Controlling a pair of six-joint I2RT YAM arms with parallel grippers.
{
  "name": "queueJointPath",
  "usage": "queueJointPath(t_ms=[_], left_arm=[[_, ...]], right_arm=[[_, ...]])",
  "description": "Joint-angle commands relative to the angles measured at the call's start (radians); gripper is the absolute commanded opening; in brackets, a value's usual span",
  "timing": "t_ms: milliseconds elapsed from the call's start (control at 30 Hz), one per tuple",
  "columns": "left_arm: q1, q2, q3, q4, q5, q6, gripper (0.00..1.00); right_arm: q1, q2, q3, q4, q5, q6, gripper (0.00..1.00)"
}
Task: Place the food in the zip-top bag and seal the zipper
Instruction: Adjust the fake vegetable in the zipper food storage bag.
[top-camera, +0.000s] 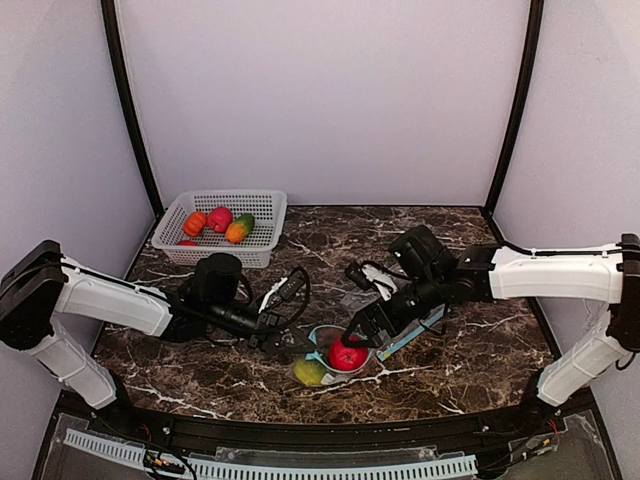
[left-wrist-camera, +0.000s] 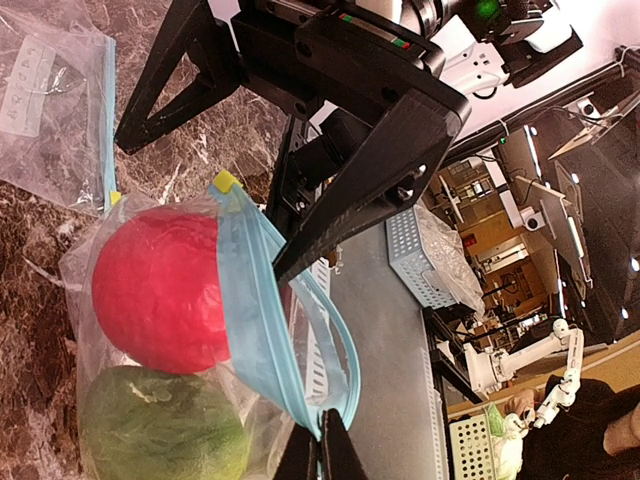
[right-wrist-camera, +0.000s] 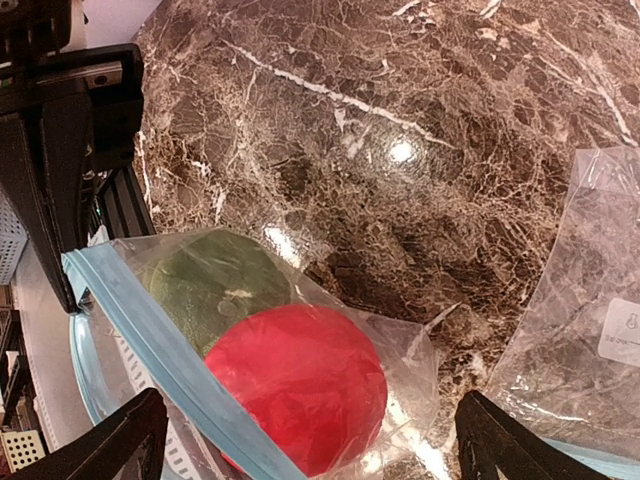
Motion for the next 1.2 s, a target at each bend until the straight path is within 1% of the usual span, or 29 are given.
queueJointPath(t_ms=[0,100,333,600,933,1033,1100,1167], left_arm=[[-0.001,0.008,-0.041,0.112,0.041,-0.028,0.01],[0.0,0.015,-0.051,0.141,0.036,-0.042,0.01],[0.0,0.016,-0.058,0.161,0.031,-0.054,0.01],[-0.002,0.012,-0.053,0.194,0.034,-0.073,0.01],[-0.018,0.027,-0.007,0.221,0.047,-0.093,0.01],[-0.02,0.027,-0.006,0.239,0.043,-0.105,0.01],[-0.016,0.013,-0.007,0.207,0.025,-0.09,0.01],[-0.009,-0.011,-0.008,0.136,0.003,-0.056,0.01]], right_arm=[[0.036,0.034,-0.001,0.002,0.051,0.044,0.98],[0.055,0.055,0.006,-0.013,0.071,0.048,0.98],[0.085,0.118,0.062,-0.077,0.137,0.07,0.88],[0.105,0.17,0.118,-0.149,0.21,0.084,0.8],[0.108,0.203,0.157,-0.149,0.215,0.086,0.78],[0.108,0.189,0.152,-0.146,0.229,0.1,0.76],[0.106,0.163,0.142,-0.146,0.245,0.119,0.77],[0.099,0.13,0.132,-0.143,0.259,0.136,0.77]])
